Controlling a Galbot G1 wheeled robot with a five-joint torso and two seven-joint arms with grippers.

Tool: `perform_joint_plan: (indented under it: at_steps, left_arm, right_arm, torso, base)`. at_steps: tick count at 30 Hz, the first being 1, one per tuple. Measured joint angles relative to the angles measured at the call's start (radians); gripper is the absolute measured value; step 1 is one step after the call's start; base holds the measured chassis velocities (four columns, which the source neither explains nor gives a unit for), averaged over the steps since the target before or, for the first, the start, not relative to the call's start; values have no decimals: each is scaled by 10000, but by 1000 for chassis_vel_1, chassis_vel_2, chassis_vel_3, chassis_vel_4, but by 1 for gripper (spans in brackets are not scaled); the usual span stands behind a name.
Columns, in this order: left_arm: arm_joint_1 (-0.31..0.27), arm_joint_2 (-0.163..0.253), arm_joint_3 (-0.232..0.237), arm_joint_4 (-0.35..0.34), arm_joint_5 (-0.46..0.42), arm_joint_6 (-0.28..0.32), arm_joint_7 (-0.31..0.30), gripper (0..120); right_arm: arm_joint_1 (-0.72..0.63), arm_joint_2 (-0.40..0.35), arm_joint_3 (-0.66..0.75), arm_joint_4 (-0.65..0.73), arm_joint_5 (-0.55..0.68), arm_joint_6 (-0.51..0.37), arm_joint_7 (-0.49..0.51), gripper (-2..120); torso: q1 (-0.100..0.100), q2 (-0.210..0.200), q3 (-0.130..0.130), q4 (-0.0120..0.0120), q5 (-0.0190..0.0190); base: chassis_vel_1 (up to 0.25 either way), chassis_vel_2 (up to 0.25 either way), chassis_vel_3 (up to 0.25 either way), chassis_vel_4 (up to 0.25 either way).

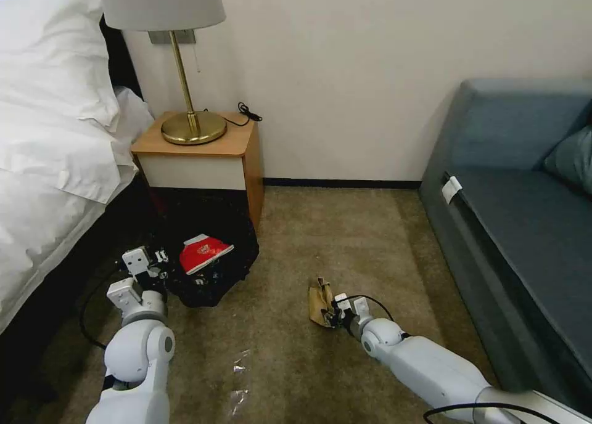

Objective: Pick up the trash bin, then pick up the garbage on the floor and place it into the trash bin.

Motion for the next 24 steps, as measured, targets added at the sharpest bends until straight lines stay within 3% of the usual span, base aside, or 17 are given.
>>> perform_joint_plan:
  at_steps: [2,6,24]
  left_arm:
    - [-73,2,-1,50,-26,-8,8,4]
    - [-125,9,8,86,-38,-9,8,4]
    - [-242,18,70,158,-76,-9,-6,4]
  right_arm:
    - [-4,-23,-8,29,-24,33,14,9]
    - [-29,-18,-3,26,-77,79,19,0]
    - [-35,39,538,120,-413,361,74,0]
  torso:
    - [0,0,0,-2,0]
    - [0,0,0,-1,2]
    - [0,0,0,-2,2]
  base:
    - [0,0,0,0]
    - [0,0,0,0]
    - [0,0,0,0]
